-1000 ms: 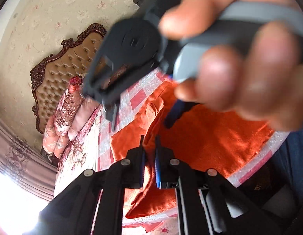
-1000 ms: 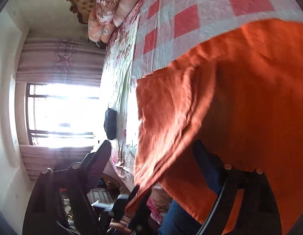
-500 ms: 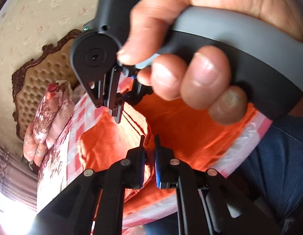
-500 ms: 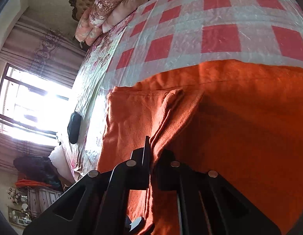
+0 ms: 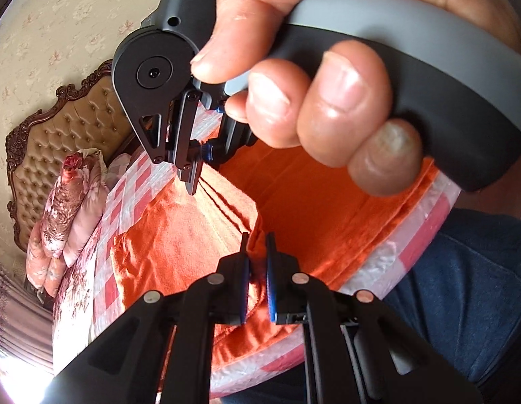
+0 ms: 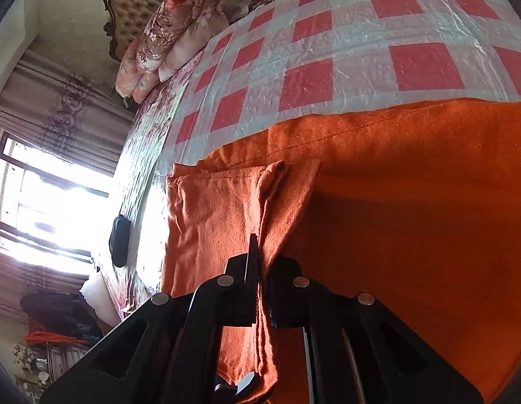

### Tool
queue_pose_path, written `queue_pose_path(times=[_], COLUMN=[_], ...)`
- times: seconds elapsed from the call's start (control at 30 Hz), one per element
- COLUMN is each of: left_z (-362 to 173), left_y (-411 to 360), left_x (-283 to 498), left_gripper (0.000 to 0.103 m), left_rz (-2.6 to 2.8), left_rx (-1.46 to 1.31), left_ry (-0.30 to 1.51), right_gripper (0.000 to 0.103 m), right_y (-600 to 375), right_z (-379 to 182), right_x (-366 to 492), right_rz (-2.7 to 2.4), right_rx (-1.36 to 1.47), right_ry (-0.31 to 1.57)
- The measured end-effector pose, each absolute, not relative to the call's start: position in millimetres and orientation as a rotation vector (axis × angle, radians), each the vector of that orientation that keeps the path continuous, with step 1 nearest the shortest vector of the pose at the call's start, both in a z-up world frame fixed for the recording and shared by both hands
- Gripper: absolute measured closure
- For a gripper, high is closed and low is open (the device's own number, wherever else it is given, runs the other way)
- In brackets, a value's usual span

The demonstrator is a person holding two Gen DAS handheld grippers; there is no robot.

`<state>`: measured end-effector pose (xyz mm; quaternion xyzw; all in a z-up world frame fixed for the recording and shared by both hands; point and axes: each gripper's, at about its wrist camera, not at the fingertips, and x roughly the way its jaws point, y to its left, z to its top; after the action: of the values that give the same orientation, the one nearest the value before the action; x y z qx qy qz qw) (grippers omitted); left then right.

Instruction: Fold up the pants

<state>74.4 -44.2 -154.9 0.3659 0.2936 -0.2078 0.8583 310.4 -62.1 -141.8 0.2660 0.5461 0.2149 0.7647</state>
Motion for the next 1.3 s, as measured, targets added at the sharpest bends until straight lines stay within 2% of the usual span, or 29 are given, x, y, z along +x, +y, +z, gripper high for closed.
queue_pose_path(times=[0.23,0.4,0.5,0.63,0.67,0.7,0.77,0.83,0.87,0.93,0.97,1.0,1.13,1.23,1.3], left_z=[-159,-154,-138,-102,-93,-85,-77,-87,-94,-107,-115,-124,-138,-141,-139], left_y=[-48,-41,-21,39,56,74,113,135,142,149,152,154,158,168,176], left_x=[86,89,85,88,97,110,150,190,210,244,263,279,297,303,301], left_gripper=[0.092,0.061,0.048,0.047,0.051,0.066,0.083,0.094,0.098,0.098,0.098,0.098,0.097,0.09,0.07], left_rz=[-0.479,-0.551,-0.56,-0.488,-0.435,-0.373,-0.298,-0.251,-0.231,-0.293,-0.301,-0.307,-0.28,-0.263,-0.202], left_rx=[0.72,0.598,0.524,0.358,0.317,0.268,0.125,0.1,0.1,0.027,0.016,0.025,-0.031,-0.117,-0.152], left_ry=[0.643,0.691,0.691,0.684,0.677,0.672,0.696,0.749,0.771,0.848,0.881,0.916,0.974,0.971,0.951], right_gripper=[0.097,0.097,0.097,0.097,0.096,0.086,0.083,0.082,0.078,0.067,0.053,0.045,0.045,0.038,0.032], right_y=[-68,-64,-59,-51,-50,-50,-49,-46,-42,-30,-24,-18,-6,-2,1], right_z=[-148,-153,-152,-147,-145,-142,-130,-123,-119,-116,-117,-119,-134,-143,-145], right_x=[307,304,302,299,297,295,286,276,269,256,252,248,245,247,245], right_rz=[0.417,0.367,0.341,0.315,0.305,0.295,0.25,0.239,0.239,0.239,0.237,0.245,0.227,0.195,0.201], right_rx=[0.541,0.476,0.424,0.348,0.339,0.327,0.281,0.265,0.257,0.215,0.199,0.175,0.099,0.03,0.005], right_ry=[1.188,1.196,1.194,1.188,1.184,1.176,1.138,1.113,1.099,1.078,1.07,1.068,1.108,1.136,1.129])
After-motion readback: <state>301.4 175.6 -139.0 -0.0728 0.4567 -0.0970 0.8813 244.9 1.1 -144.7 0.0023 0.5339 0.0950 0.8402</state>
